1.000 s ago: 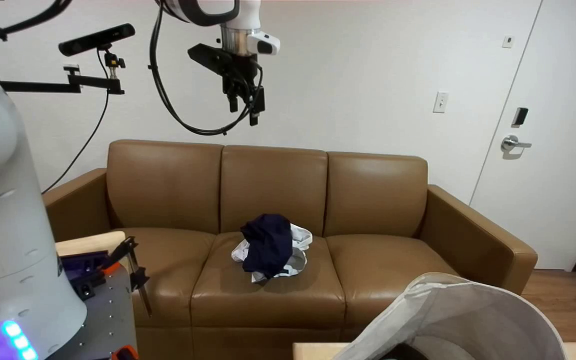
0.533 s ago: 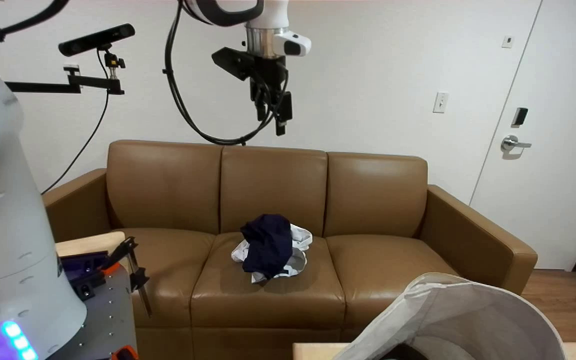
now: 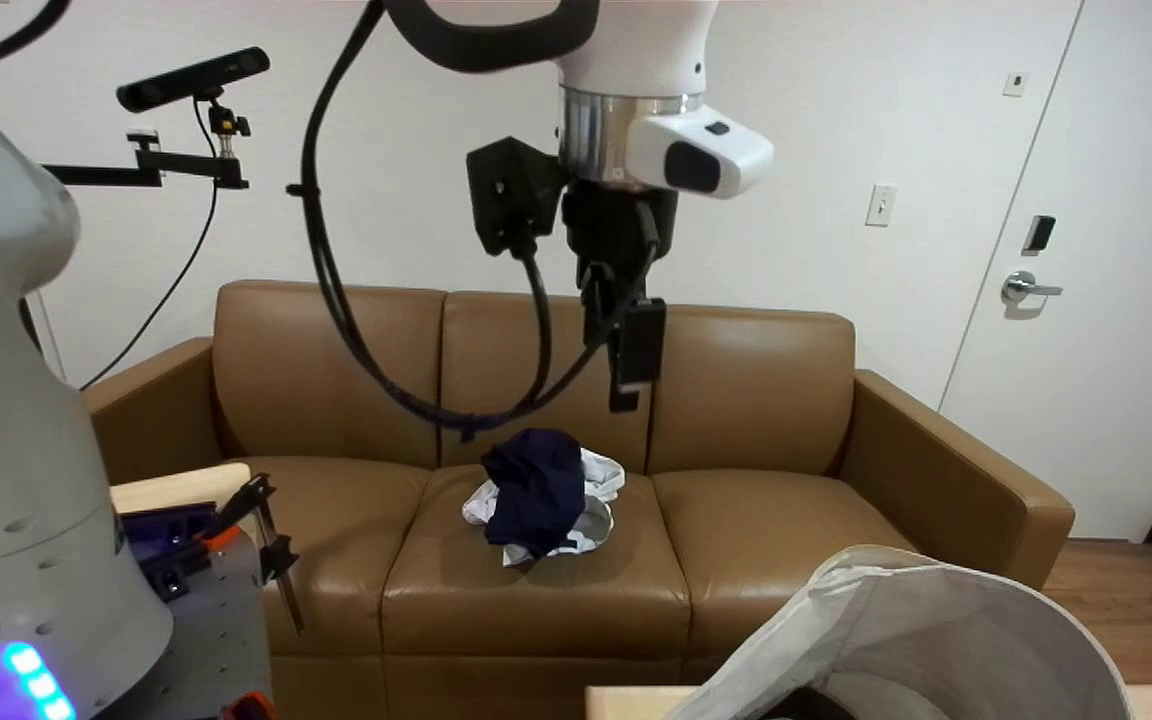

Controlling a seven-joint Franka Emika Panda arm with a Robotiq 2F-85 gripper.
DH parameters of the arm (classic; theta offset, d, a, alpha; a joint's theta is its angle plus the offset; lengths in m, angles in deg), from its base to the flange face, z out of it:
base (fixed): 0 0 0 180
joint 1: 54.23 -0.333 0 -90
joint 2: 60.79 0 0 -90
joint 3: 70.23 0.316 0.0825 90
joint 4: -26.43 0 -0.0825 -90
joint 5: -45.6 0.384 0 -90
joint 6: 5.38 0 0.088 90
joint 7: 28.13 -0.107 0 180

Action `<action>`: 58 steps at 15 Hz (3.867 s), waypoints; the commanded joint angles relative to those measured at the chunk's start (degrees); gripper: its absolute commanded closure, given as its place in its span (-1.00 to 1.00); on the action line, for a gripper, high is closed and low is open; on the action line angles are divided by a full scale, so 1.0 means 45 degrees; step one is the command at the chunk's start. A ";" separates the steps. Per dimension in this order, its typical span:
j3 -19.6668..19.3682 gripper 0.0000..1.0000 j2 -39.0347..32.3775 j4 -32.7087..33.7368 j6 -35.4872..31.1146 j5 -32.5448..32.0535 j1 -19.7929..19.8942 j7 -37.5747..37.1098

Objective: Remove the checkered item from the bag and put it on the couch

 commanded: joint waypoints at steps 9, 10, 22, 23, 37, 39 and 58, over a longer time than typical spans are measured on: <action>-0.1922 -1.00 -0.2677 0.1360 0.0024 0.0563 0.1343 0.1693; -0.2101 -1.00 -0.3528 0.1878 -0.0217 0.0682 0.1241 0.2205; -0.0936 -1.00 -0.6431 0.3593 -0.1041 0.0347 0.2234 0.2477; -0.0890 -1.00 -0.6323 0.3166 -0.2140 0.0005 0.2103 0.2601; 0.1642 -1.00 -1.6897 1.0939 -0.5810 -0.0817 0.4198 0.2373; 0.1931 -1.00 -1.6047 0.9819 -0.5957 -0.1072 0.4311 0.2502; 0.2413 -1.00 -2.0304 1.3928 -0.7432 -0.2732 0.4789 0.2482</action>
